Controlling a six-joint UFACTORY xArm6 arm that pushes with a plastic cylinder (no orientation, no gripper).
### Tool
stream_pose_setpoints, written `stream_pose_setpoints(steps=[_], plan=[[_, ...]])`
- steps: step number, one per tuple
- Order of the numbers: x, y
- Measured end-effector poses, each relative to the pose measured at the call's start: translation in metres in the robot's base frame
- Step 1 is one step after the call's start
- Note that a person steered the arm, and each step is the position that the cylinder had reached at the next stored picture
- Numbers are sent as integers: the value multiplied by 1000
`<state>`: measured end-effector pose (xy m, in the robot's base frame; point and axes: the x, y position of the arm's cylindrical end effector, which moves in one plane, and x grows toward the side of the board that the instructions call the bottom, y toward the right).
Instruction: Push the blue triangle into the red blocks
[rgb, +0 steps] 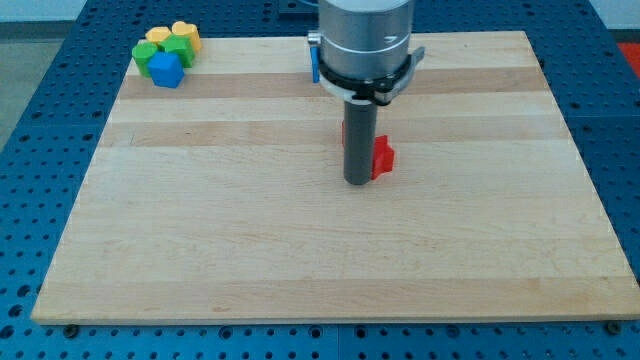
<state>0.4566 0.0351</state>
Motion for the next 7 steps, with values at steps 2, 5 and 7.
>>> stream_pose_setpoints(steps=[2, 5, 7], plan=[[-8, -57], [-232, -104], [-233, -32]])
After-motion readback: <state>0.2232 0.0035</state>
